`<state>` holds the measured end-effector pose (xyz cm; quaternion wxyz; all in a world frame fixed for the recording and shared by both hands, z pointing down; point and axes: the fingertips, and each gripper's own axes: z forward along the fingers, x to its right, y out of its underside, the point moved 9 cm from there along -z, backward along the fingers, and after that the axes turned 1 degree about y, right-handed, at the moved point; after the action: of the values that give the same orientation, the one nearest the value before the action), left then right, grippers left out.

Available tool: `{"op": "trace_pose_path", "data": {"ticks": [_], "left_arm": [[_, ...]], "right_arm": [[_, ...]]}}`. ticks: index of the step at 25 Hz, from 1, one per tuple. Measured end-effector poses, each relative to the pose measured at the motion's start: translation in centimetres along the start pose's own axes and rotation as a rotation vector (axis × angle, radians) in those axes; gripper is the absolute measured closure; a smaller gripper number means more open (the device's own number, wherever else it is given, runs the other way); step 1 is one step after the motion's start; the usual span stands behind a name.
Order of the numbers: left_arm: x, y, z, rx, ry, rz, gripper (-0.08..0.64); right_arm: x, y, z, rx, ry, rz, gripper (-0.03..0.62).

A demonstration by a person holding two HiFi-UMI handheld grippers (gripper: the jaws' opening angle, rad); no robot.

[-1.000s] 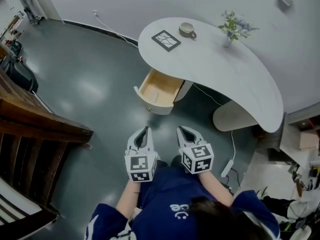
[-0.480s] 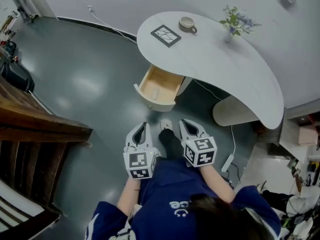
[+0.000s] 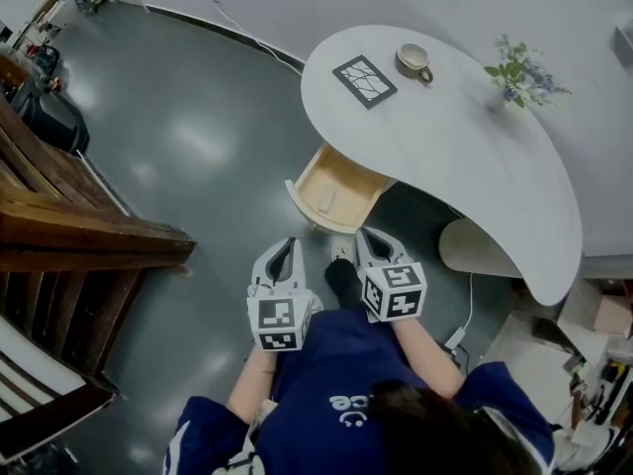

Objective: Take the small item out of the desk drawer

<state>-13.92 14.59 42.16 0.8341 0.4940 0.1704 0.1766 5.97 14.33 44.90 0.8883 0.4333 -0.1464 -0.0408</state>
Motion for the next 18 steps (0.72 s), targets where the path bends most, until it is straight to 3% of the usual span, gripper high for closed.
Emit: {"op": "trace_pose_path", "data": {"ticks": [12,18], "left_arm": [[-0.5,-3.8,8.4,-0.048,-0.085,-0.038,0.557],[0.1,-5.3,11.7,-0.054,-0.117,-0.045,0.557]], "right_arm": [[5.2,-4.8,7.5,-0.124,-0.159,-0.017,0.583],[7.5,-6.4,9.6,-0.160,-0.190,-0.041,0.583]]}}
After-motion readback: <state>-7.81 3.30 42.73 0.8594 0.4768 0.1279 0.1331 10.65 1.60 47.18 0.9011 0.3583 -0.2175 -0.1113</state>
